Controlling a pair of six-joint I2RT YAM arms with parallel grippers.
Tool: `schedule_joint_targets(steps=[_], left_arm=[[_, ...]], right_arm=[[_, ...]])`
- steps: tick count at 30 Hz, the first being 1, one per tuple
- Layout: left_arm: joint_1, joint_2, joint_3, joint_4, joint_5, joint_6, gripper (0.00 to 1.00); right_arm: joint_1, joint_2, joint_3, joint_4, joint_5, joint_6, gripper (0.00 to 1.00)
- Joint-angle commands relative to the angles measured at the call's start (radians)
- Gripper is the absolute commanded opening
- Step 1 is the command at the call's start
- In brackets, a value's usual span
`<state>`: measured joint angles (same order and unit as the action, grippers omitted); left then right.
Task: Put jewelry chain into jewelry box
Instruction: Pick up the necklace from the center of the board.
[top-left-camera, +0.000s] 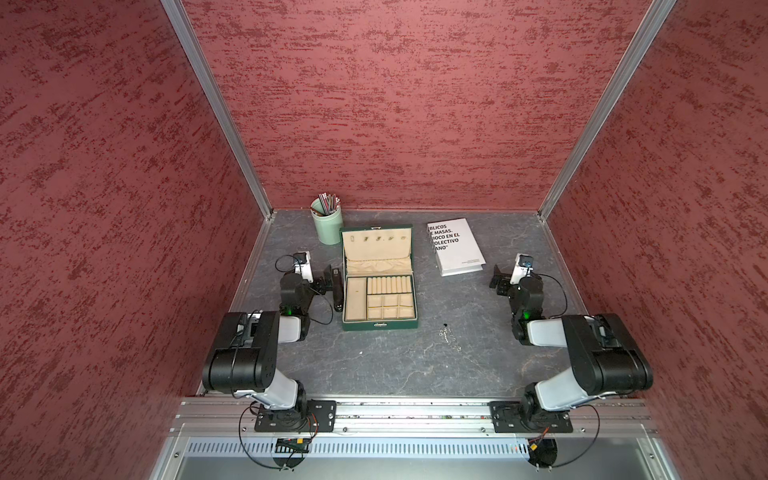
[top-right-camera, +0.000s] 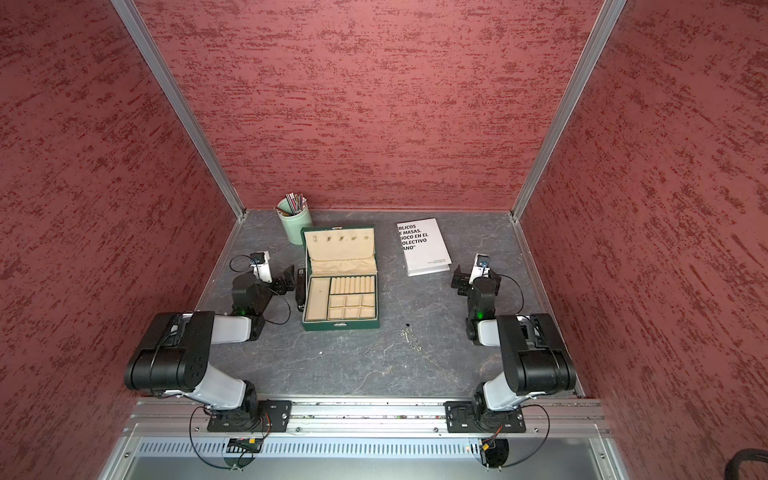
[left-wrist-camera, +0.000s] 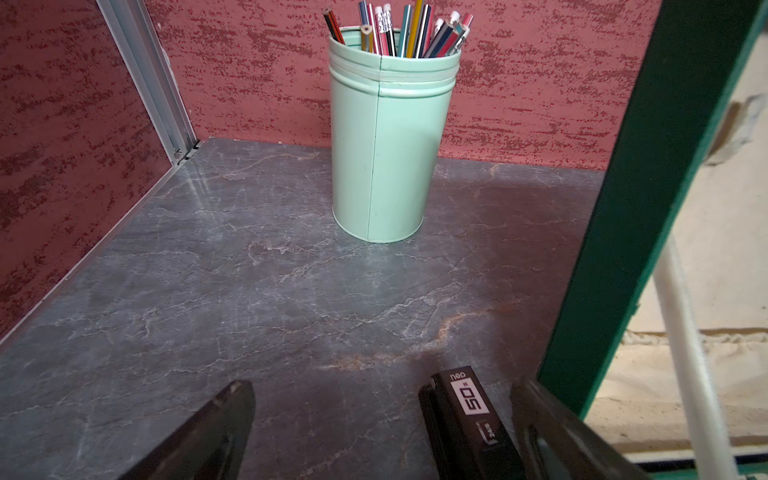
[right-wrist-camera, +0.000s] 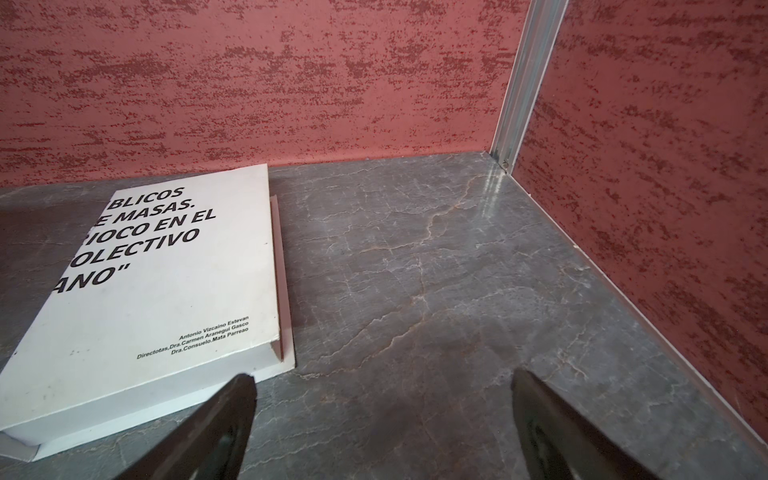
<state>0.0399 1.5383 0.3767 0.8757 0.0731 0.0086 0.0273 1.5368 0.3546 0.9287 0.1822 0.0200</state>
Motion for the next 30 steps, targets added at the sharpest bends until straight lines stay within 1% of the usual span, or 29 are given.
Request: schedule_joint_targets(steps=[1,2,4,5,6,7,8,9,10,11,12,13,14,15,16,17,19,20,22,25,27,28,29,30], left_arm=[[-0.005,-0.03,0.013,-0.026,-0.046,-0.004,1.0],[-0.015,-0.067,0.011,-0.054,-0.084,-0.005,1.0],[-0.037,-0.16,0.015,-0.124,-0.166,-0.006,1.0],[-0.05,-0.197,0.022,-0.17,-0.218,-0.006,1.0],[-0.07,-0.246,0.028,-0.208,-0.274,-0.01,1.0],[-0.085,-0.294,0.037,-0.249,-0.327,-0.036,1.0],[-0.096,-0.352,0.064,-0.341,-0.384,-0.086,1.0],[-0.097,-0.407,0.114,-0.486,-0.423,-0.158,1.0],[-0.092,-0.455,0.177,-0.669,-0.462,-0.275,1.0],[-0.083,-0.494,0.268,-0.919,-0.495,-0.46,1.0],[-0.072,-0.52,0.36,-1.115,-0.5,-0.584,1.0],[-0.054,-0.541,0.418,-1.233,-0.457,-0.632,1.0],[-0.038,-0.56,0.442,-1.277,-0.385,-0.67,1.0],[-0.024,-0.584,0.445,-1.303,-0.314,-0.698,1.0],[-0.021,-0.609,0.44,-1.328,-0.27,-0.734,1.0],[-0.026,-0.638,0.431,-1.357,-0.227,-0.766,1.0],[-0.052,-0.691,0.417,-1.402,-0.142,-0.791,1.0],[-0.075,-0.712,0.412,-1.427,-0.118,-0.795,1.0],[-0.181,-0.727,0.417,-1.486,-0.123,-0.785,1.0],[-0.392,-0.717,0.428,-1.541,-0.16,-0.782,1.0],[-0.512,-0.707,0.416,-1.541,-0.179,-0.786,1.0],[-0.561,-0.704,0.407,-1.533,-0.19,-0.793,1.0],[-0.617,-0.702,0.39,-1.504,-0.186,-0.792,1.0],[-0.646,-0.697,0.376,-1.483,-0.173,-0.792,1.0]], right_arm=[[0.006,0.001,0.018,-0.008,-0.013,0.005,0.99],[0.006,-0.009,0.016,0.002,-0.005,0.006,0.99],[0.013,-0.089,0.028,-0.052,-0.008,-0.019,0.99],[0.039,-0.136,0.073,-0.167,0.015,-0.031,0.99],[0.057,-0.18,0.145,-0.322,0.05,-0.017,0.99],[0.066,-0.201,0.221,-0.466,0.086,0.023,0.99],[0.071,-0.209,0.289,-0.601,0.116,0.08,0.99],[0.073,-0.217,0.36,-0.725,0.133,0.157,0.99],[0.073,-0.223,0.435,-0.869,0.145,0.27,0.99],[0.073,-0.225,0.517,-1.023,0.149,0.405,0.99],[0.073,-0.218,0.589,-1.169,0.13,0.514,0.99],[0.071,-0.211,0.631,-1.247,0.057,0.578,0.99],[0.068,-0.204,0.643,-1.264,-0.033,0.599,0.99],[0.067,-0.204,0.635,-1.241,-0.143,0.623,0.99],[0.075,-0.208,0.62,-1.225,-0.193,0.66,0.99],[0.092,-0.215,0.612,-1.228,-0.213,0.679,0.99],[0.14,-0.221,0.625,-1.289,-0.214,0.663,0.98],[0.176,-0.224,0.634,-1.334,-0.198,0.646,0.98],[0.262,-0.229,0.637,-1.424,-0.138,0.617,0.96],[0.37,-0.235,0.615,-1.566,-0.063,0.606,0.86],[0.432,-0.254,0.572,-1.62,-0.052,0.619,0.79],[0.459,-0.268,0.55,-1.649,-0.049,0.631,0.77],[0.488,-0.288,0.524,-1.676,-0.046,0.639,0.74],[0.521,-0.303,0.51,-1.694,-0.044,0.642,0.72]])
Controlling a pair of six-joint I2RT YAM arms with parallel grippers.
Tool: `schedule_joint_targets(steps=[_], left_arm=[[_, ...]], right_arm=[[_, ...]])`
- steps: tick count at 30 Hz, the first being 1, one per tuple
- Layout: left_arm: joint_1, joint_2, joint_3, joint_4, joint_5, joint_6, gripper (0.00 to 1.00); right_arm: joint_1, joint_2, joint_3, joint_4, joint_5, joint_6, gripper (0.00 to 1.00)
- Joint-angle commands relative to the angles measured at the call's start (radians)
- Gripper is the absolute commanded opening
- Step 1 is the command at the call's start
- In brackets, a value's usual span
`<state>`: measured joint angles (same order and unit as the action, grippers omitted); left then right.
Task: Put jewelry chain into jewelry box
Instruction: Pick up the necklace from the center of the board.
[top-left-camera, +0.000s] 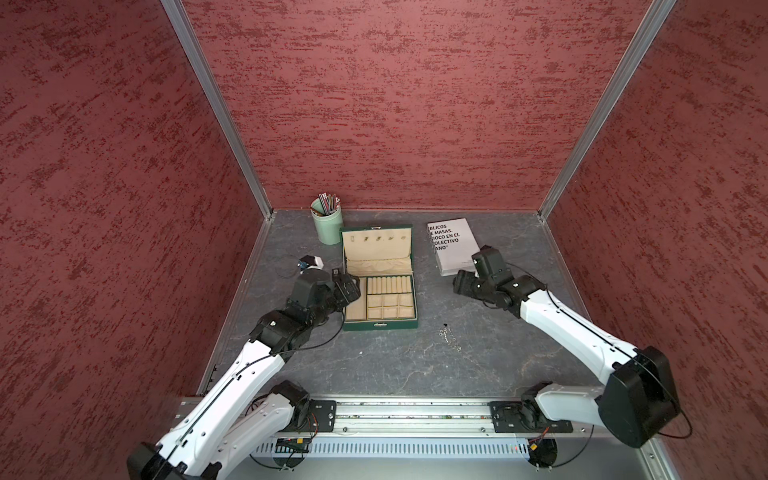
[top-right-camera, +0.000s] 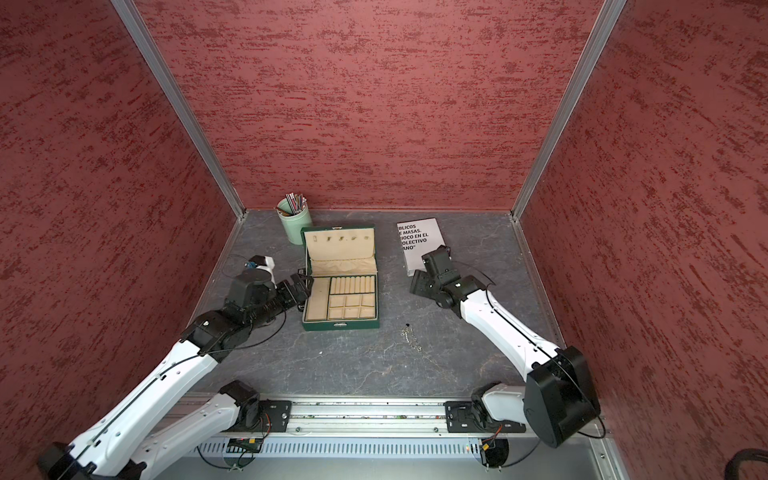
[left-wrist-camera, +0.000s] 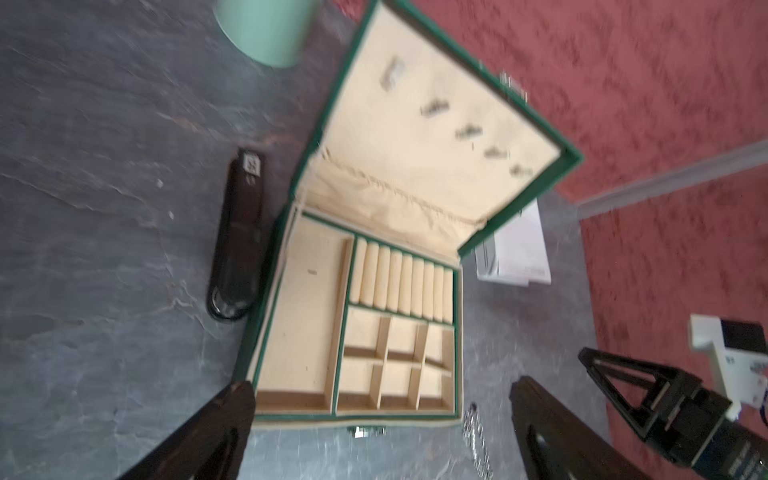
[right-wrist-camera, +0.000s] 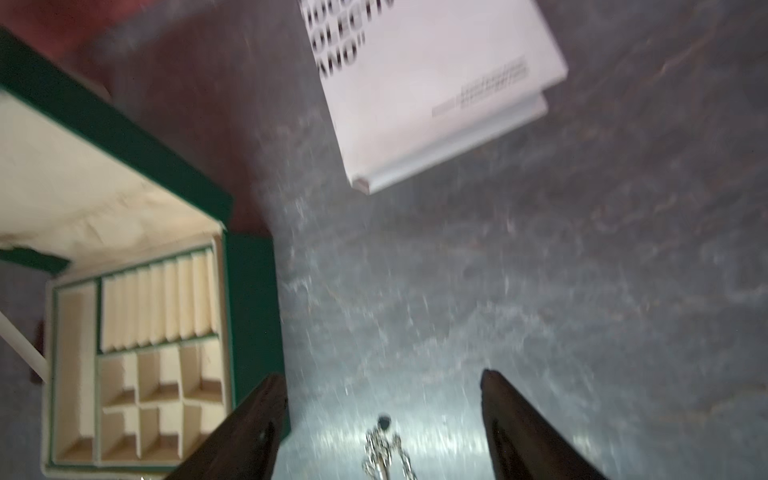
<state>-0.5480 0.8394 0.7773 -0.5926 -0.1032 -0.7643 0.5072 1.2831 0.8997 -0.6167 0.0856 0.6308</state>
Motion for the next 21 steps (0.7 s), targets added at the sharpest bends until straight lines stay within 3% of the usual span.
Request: schedule_joint_targets(steps=[1,8,11,21], left_arm=[[-0.087,0.009,-0.038,0.011,0.02,-0.021,1.0],[-0.19,0.131,-0.059,0.093,0.068,-0.014,1.0],[-0.196,0.161,-0.061,0.104,0.066,-0.013,1.0],[-0.199,0.167,-0.089,0.113,0.067,-0.016,1.0]], right_arm=[[0.072,-0.054,-0.041,-0.169,0.047,0.029,0.7],[0.226,0.031,-0.059,-0.23,0.018,-0.006,0.52],[0.235,0.091,-0.047,-0.213,0.011,-0.035,0.45],[0.226,0.287,0.028,-0.17,0.012,-0.107,0.36]])
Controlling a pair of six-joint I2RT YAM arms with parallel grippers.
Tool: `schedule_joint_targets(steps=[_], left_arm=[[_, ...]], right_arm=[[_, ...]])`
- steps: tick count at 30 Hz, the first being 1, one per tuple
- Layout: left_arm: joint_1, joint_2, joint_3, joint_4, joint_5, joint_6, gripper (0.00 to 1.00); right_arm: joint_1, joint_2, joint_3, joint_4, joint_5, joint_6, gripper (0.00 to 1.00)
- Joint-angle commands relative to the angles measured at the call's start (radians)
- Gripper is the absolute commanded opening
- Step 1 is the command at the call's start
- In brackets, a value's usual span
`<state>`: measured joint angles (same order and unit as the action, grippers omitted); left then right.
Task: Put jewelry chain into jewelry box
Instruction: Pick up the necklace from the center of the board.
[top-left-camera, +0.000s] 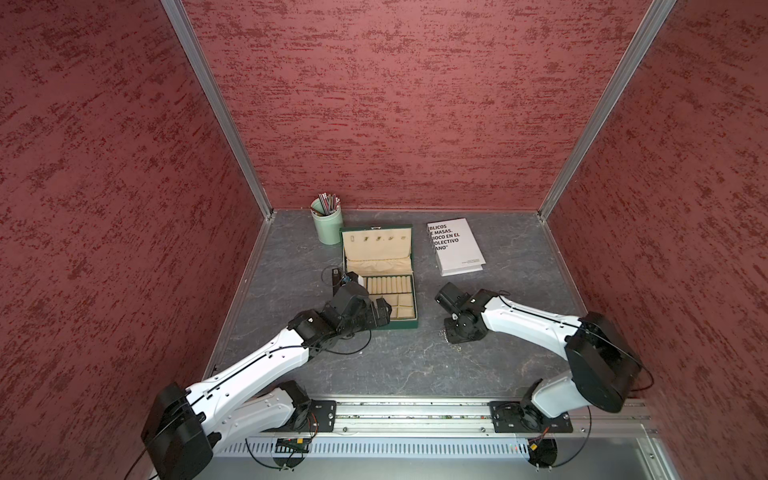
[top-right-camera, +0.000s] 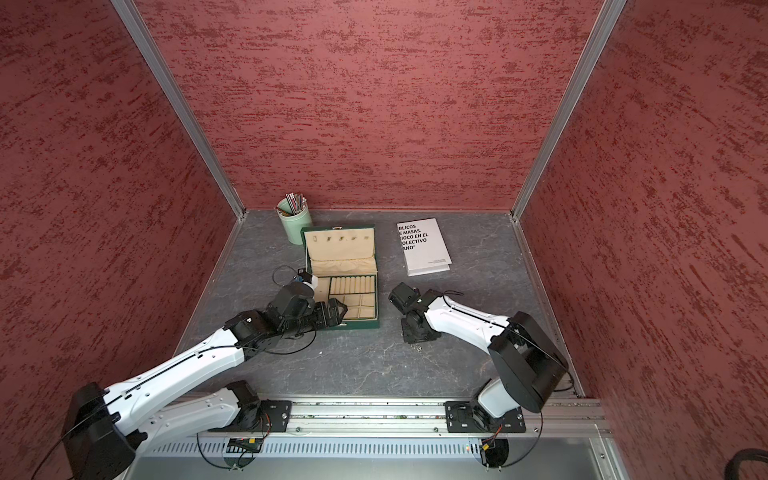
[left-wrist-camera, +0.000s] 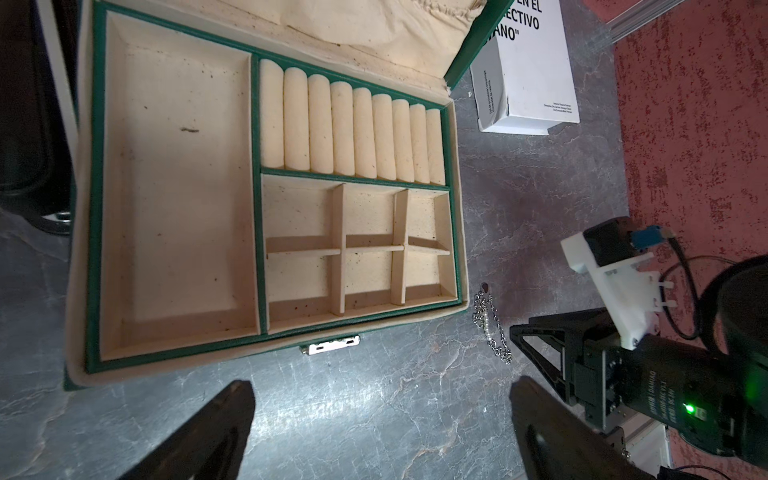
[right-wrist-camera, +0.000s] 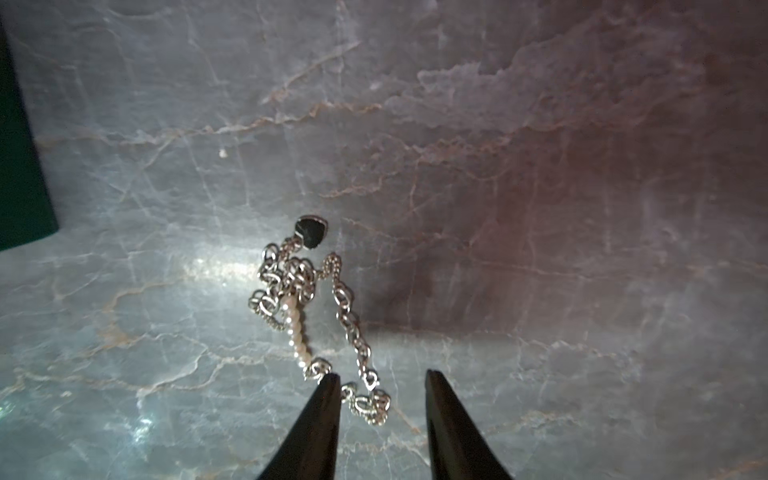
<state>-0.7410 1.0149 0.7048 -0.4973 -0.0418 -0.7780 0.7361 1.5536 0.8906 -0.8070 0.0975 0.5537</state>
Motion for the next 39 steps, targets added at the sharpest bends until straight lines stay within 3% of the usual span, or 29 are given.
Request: schedule_joint_targets(steps=[1,21,25,29,39], left_arm=[[-0.006,-0.012,-0.02,0.016,0.005,-0.003,1.0],[-0.007,-0.04,-0.065,0.024,0.001,-0.017,1.0],[-0.008,-0.045,-0.068,0.017,0.0,-0.02,1.0],[-0.006,-0.054,-0.068,0.013,-0.002,-0.021,1.0],[-0.015,-0.074,-0.034,0.017,-0.003,0.025,1.0]], right_arm=[[-0.004,0.024,0.043,0.024,-0.004,-0.032,0.36],[-0.044,0.144,0.067,0.056,-0.064,-0.077,0.26],[-0.057,0.165,0.046,0.08,-0.066,-0.081,0.18],[-0.066,0.173,0.04,0.098,-0.057,-0.086,0.0],[-0.049,-0.123,0.078,0.028,0.028,-0.122,0.0]])
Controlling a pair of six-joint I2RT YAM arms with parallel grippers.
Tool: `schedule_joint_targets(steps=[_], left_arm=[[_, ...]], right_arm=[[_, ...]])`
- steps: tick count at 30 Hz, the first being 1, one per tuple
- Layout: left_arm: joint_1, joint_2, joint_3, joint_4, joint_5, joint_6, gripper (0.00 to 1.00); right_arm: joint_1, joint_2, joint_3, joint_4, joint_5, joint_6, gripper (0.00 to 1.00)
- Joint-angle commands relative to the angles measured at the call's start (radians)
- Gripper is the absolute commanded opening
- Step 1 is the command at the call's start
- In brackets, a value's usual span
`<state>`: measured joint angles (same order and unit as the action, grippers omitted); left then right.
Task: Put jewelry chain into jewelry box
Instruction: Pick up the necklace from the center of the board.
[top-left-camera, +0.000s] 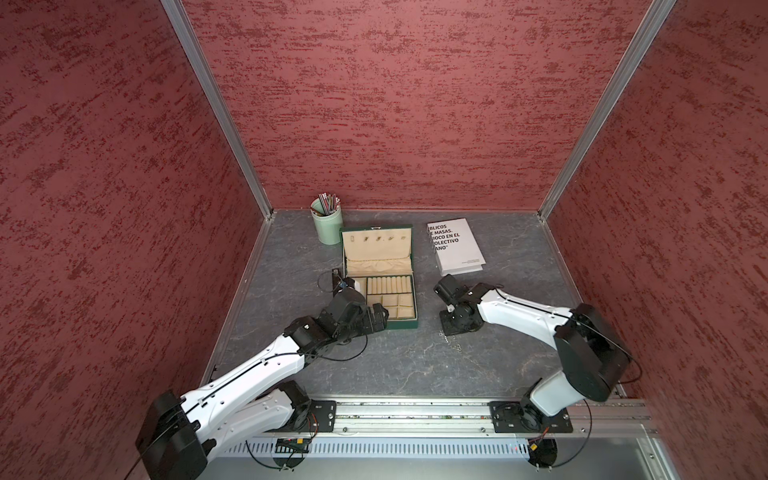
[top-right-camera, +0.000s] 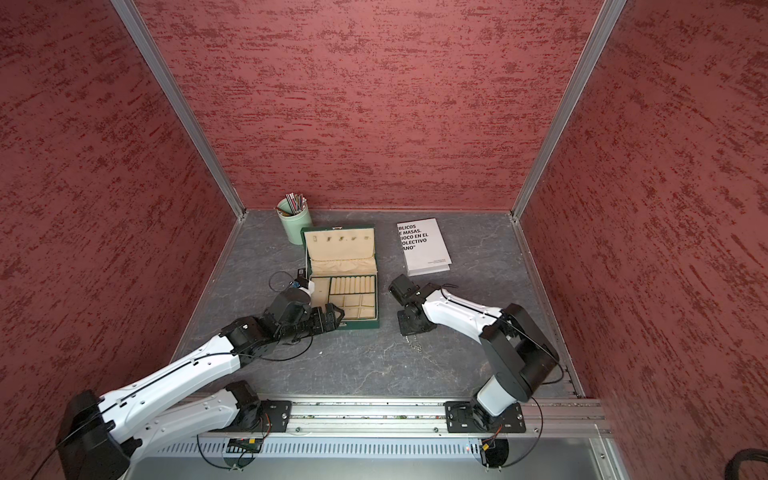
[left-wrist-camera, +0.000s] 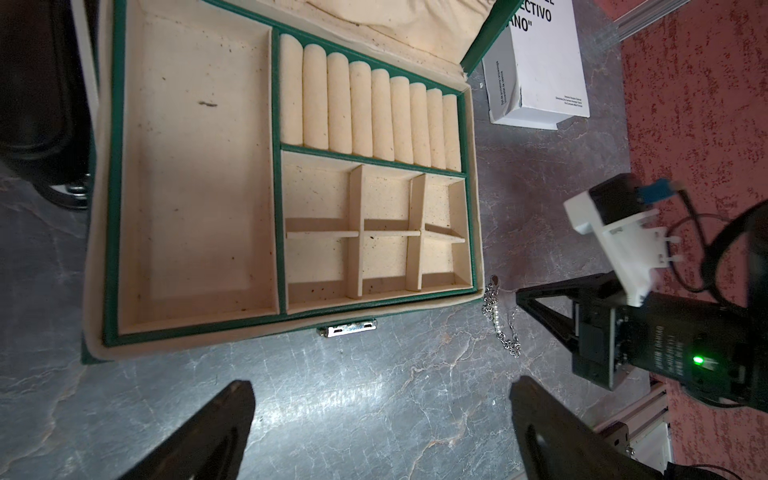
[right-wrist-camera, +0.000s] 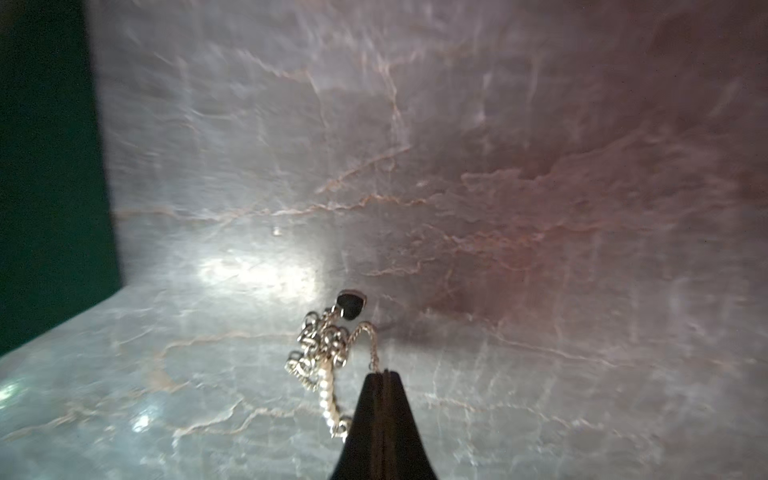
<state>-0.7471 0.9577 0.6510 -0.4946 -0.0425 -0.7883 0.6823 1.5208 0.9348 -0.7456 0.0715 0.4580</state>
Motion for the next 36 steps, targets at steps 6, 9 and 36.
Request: schedule_joint_targets(steps=[6,9,36], left_arm=[[-0.032,-0.019,0.049,0.062,0.008,0.115,1.0],[-0.049,-0.019,0.061,0.097,0.017,0.158,1.0],[-0.21,-0.04,0.094,0.265,0.029,0.411,1.0]], right_arm=[[0.005,-0.216,0.088,-0.128,0.053,-0.092,0.0],[0.005,-0.264,0.108,-0.146,0.034,-0.113,0.0],[0.008,-0.437,0.294,-0.237,-0.179,-0.251,0.0]])
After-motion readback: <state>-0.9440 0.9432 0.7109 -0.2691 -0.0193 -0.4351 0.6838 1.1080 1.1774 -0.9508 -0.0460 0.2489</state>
